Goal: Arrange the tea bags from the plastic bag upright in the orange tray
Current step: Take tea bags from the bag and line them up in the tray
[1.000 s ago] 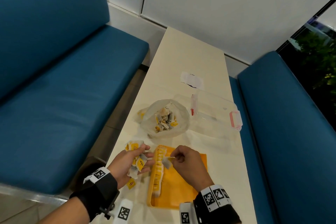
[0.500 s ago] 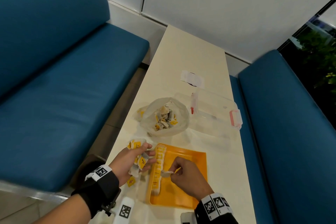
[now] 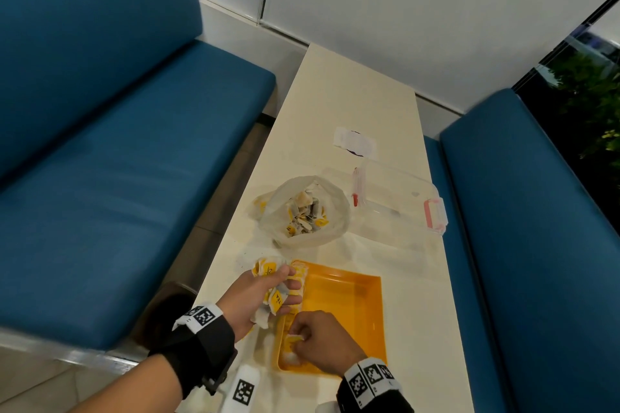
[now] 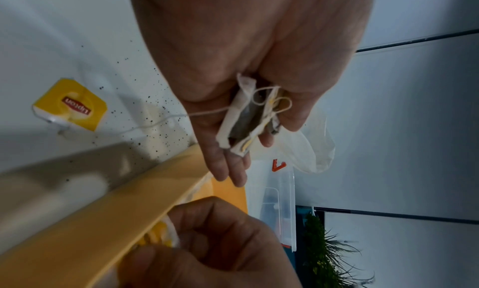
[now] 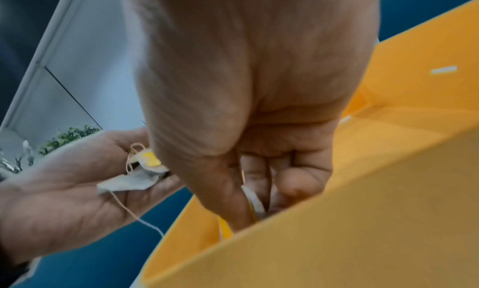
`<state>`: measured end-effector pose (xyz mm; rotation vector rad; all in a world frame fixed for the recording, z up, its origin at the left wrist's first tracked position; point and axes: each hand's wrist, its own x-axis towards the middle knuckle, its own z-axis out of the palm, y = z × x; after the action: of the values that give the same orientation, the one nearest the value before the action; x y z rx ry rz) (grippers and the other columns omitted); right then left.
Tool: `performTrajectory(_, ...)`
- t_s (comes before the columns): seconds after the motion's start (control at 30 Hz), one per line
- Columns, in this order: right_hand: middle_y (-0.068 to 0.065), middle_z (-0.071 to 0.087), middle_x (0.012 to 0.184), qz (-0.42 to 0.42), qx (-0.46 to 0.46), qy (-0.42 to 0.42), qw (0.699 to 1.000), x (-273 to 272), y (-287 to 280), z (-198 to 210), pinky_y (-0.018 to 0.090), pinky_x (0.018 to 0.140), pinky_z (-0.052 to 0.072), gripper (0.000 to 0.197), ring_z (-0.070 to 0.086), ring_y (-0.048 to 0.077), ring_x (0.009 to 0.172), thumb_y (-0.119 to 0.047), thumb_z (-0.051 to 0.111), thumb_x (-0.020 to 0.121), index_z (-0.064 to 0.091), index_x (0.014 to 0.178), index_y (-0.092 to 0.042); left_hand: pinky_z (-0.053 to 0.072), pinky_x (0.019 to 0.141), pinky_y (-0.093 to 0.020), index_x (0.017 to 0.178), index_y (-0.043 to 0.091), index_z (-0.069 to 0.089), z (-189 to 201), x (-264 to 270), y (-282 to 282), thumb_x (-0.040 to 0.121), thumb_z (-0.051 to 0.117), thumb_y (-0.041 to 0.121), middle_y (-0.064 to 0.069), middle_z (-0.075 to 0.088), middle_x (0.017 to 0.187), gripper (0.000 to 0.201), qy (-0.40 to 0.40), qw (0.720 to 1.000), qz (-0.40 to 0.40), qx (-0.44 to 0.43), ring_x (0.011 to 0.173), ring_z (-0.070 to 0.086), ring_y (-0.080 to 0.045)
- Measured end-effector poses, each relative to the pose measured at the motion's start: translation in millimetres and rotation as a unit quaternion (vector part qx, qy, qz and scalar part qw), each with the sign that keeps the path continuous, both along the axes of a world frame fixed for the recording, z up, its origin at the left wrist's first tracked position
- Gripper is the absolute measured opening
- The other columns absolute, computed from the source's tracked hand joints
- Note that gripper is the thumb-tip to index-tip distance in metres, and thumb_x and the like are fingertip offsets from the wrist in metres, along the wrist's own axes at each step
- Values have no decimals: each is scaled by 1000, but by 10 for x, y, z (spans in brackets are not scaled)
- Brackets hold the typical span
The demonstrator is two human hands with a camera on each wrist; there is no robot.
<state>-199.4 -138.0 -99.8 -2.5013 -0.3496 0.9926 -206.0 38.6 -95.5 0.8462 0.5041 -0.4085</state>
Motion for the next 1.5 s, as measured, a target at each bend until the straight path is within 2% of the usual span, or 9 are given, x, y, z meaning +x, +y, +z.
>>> performTrajectory(0.17,-14,57,74,-60,2,-23,998,-65,25,-131,32,74,53,20,60,14,74,-16,64,77,57,74,-35,51,68,-36,115,0,68,-47,-34,-39,95,66,27,-28,70,113,33,-4,1000,-15,-5,96,70,-44)
performTrajectory(0.47,2,60,83,-190,52,-9,980,-152,23,-218,30,47,52,23,59,15,57,-11,67,75,55,94,-18,56,68,-37,115,1,68,-63,-67,-73,97,63,26,-24,73,109,31,4,999,-36,8,103,70,-45)
performTrajectory(0.6,-8,56,92,-111,13,-85,990,-123,-72,-189,15,64,39,28,52,4,79,-25,78,71,53,80,-31,56,65,-36,114,1,68,-75,-75,-65,96,65,25,-26,73,109,31,6,1000,-27,1,97,71,-43)
performTrajectory(0.83,-15,52,69,3,-2,-26,1000,-140,30,-143,16,61,41,27,47,0,59,-17,71,70,50,62,-33,53,64,-37,115,-2,67,-111,-62,-75,96,65,24,-27,72,108,33,14,1000,-14,-17,93,70,-42)
performTrajectory(0.93,-16,48,66,3,-5,-37,999,-139,70,-157,12,54,37,26,45,0,56,-12,70,69,52,65,-30,53,67,-38,115,-1,67,-115,-61,-77,97,64,25,-26,73,109,31,18,1000,-16,-12,98,69,-44)
performTrajectory(1.0,-18,46,71,-2,-5,-57,998,-141,74,-188,17,60,41,19,44,-1,59,-9,65,71,62,77,-27,53,68,-38,115,-1,67,-121,-65,-81,96,64,25,-26,73,109,32,22,1000,-15,-15,103,68,-46)
performTrajectory(1.1,-22,42,77,-16,2,-90,996,-134,72,-239,7,59,34,28,43,-3,65,-9,61,78,70,101,-21,54,71,-39,114,0,68,-132,-68,-79,94,66,27,-25,73,109,33,26,999,-14,-17,107,68,-46)
performTrajectory(1.23,-11,50,92,-24,4,-101,995,-146,86,-266,6,63,34,32,48,5,78,-9,60,81,69,106,-25,56,71,-40,116,0,67,-140,-60,-69,95,65,27,-25,73,109,34,28,999,-18,-16,107,69,-45)
performTrajectory(1.5,-14,57,90,-60,15,-105,993,-64,-17,-70,12,70,44,17,56,2,81,-27,69,79,57,78,-39,53,61,-38,119,-4,63,-90,-34,-12,98,61,24,-30,71,111,36,38,998,-8,-46,96,70,-43)
